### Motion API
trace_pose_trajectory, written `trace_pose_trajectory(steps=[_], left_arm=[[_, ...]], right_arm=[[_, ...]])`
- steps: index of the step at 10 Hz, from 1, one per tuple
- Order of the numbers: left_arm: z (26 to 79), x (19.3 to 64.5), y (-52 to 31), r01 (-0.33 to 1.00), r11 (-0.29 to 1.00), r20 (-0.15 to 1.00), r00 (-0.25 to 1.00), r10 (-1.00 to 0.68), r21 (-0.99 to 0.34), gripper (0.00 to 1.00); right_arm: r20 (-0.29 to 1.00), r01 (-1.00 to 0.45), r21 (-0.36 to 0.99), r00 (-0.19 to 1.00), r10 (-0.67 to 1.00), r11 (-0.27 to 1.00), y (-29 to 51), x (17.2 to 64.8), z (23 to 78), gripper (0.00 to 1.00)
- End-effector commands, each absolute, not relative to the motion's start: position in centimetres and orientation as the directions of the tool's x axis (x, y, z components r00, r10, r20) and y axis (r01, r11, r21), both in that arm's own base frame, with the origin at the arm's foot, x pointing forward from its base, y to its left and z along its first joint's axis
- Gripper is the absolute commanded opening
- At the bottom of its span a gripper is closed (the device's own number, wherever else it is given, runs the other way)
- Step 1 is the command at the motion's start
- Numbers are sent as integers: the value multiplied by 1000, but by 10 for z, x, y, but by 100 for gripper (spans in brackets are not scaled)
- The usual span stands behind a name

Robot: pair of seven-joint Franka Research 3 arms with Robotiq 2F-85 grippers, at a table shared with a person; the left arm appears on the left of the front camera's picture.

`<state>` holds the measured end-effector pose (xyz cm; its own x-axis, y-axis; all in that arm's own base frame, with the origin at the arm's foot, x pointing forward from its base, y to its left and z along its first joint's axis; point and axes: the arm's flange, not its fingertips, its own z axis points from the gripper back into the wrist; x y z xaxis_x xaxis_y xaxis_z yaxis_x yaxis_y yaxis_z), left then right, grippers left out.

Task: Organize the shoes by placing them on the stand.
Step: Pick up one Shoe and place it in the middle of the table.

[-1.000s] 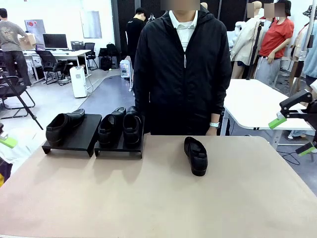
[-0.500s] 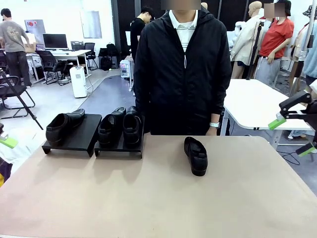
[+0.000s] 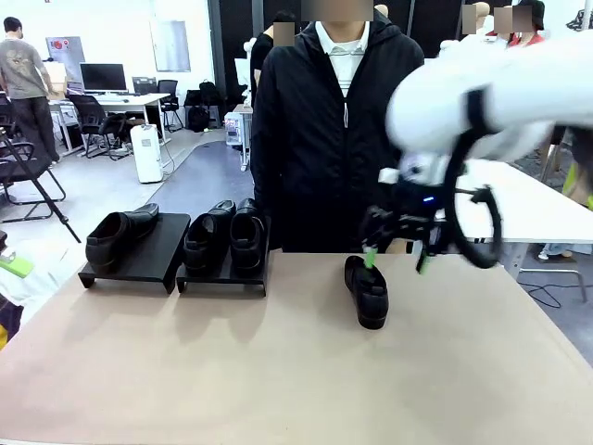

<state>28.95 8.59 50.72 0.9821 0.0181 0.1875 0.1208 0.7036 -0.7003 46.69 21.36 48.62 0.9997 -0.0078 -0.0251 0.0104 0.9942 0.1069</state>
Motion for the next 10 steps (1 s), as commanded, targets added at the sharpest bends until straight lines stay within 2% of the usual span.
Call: trace_pose_trajectory(steps=[1, 2, 3, 4, 5, 6, 7, 10], left_arm=[[507, 288, 88, 128, 702, 190, 982, 10, -700, 100], [507, 288, 88, 128, 702, 190, 982, 10, -700, 100], [507, 288, 88, 128, 702, 190, 982, 10, -700, 100], [507, 288, 88, 128, 702, 190, 982, 10, -700, 100], [507, 288, 88, 128, 702, 190, 982, 10, -700, 100], [507, 288, 88, 128, 702, 190, 982, 10, -700, 100], [507, 288, 88, 128, 702, 190, 982, 10, -700, 100], [507, 288, 88, 128, 702, 190, 982, 10, -700, 100]], right_arm=[[-20, 21, -44, 1000, -22, 999, 246, 544, 452, 100], [-10, -18, 1, 1000, 18, 1000, 260, 551, 434, 100], [58, -13, -19, 998, 14, 1000, 256, 550, 442, 100], [-15, -31, -9, 999, 31, 999, 252, 529, 421, 100], [-15, -31, -9, 999, 31, 999, 252, 529, 421, 100], [2, -36, -22, 999, 37, 999, 259, 551, 408, 100], [139, -106, -11, 985, 106, 994, 266, 558, 402, 100], [220, -126, 27, 969, 117, 992, 259, 587, 369, 100]])
